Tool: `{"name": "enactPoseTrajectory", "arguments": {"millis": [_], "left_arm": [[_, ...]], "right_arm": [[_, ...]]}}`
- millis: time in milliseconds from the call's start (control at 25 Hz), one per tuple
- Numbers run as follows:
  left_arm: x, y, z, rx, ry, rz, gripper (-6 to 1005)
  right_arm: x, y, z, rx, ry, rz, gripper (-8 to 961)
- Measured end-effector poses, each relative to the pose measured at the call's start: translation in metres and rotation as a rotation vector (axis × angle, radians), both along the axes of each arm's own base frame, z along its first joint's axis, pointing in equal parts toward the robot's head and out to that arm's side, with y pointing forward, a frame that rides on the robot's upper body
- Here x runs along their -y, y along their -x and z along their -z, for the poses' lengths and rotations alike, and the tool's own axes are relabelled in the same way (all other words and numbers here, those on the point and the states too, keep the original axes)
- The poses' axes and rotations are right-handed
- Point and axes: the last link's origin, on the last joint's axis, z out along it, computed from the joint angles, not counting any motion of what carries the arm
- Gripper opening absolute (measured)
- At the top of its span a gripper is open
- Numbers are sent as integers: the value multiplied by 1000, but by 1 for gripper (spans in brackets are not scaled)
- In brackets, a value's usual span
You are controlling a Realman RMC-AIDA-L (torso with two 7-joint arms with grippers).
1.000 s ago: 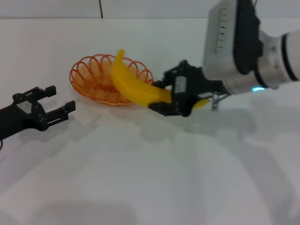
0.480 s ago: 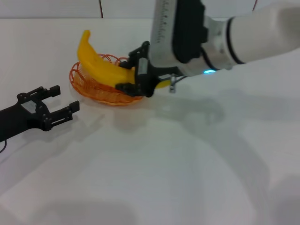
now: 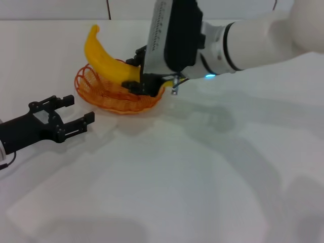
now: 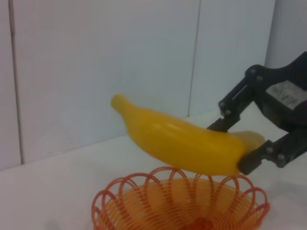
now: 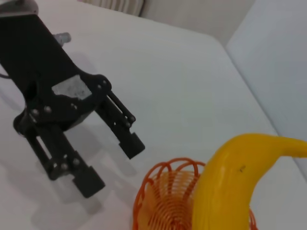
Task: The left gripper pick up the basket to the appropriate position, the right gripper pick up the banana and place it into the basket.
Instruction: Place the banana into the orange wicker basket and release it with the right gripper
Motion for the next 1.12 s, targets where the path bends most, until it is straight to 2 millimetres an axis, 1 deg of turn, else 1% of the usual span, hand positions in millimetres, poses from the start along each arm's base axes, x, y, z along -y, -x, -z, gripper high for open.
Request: {"name": "enactPoseTrajectory", "arguments": {"millis": [120, 520, 920, 1120], "left_arm": [[0, -1, 1, 1, 2, 1, 771], [-2, -2, 1, 1, 2, 6, 771], [-3, -3, 1, 1, 1, 8, 770], [-3, -3, 1, 0, 1, 8, 770]], "right_arm": [[3, 0, 9, 1, -15, -20, 557], [5, -4, 21, 44, -12, -48, 577], [5, -6, 23, 55, -9, -50, 597], [2, -8, 23, 59, -18, -37, 606]]}}
